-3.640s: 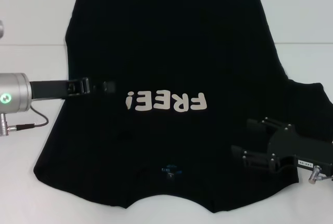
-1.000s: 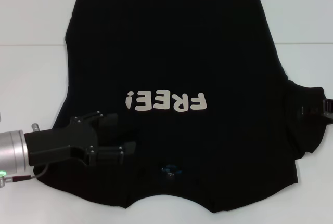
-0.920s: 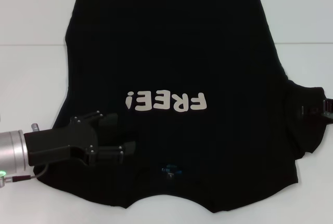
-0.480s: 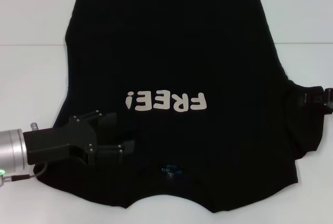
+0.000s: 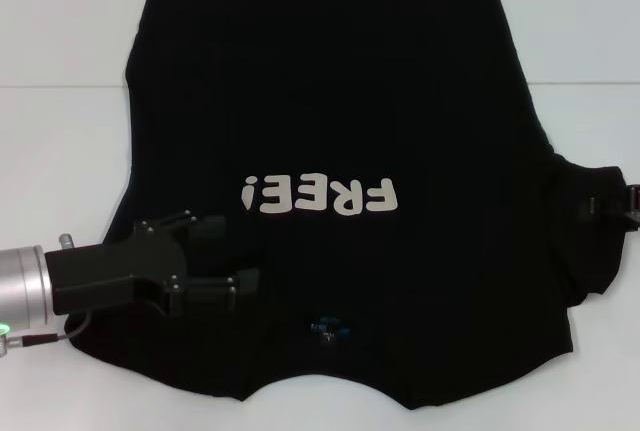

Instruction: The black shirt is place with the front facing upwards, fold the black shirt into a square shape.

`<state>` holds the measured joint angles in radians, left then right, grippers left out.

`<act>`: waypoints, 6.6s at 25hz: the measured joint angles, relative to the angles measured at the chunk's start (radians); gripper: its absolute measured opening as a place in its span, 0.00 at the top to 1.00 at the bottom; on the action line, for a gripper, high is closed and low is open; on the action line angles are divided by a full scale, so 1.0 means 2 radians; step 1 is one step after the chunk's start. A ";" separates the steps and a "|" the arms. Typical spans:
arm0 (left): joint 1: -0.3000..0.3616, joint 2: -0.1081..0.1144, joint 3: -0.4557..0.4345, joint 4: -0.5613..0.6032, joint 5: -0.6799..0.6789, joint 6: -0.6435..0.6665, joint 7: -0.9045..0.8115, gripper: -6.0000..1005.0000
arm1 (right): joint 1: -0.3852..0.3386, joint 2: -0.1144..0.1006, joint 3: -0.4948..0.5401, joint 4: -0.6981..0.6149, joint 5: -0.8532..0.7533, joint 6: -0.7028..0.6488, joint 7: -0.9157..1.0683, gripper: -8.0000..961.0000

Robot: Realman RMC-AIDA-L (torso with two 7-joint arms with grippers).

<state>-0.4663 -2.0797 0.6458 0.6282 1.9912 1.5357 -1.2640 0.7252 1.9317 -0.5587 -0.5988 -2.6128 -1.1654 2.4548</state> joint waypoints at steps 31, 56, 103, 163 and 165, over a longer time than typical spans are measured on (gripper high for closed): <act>0.001 0.001 0.000 0.000 -0.002 -0.001 -0.003 0.06 | -0.044 -0.015 0.014 -0.070 0.048 -0.039 -0.019 0.95; -0.001 0.002 0.000 0.000 0.000 -0.007 -0.012 0.07 | -0.028 -0.015 0.050 -0.088 0.059 -0.058 -0.059 0.94; -0.043 0.110 -0.028 0.052 0.230 0.057 -0.560 0.07 | -0.125 0.078 -0.006 0.029 0.253 -0.191 -0.689 0.18; -0.059 0.076 -0.010 0.059 0.284 0.011 -0.545 0.96 | -0.114 0.039 0.001 -0.069 0.199 -0.198 -0.398 0.17; -0.062 0.076 -0.012 0.060 0.283 0.016 -0.545 0.97 | -0.093 0.021 0.001 -0.084 0.152 -0.192 -0.311 0.18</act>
<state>-0.5903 -1.9274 0.6215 0.7473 2.5577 1.5679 -2.3544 0.5397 1.9741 -0.5566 -0.7676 -2.3081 -1.5490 1.8323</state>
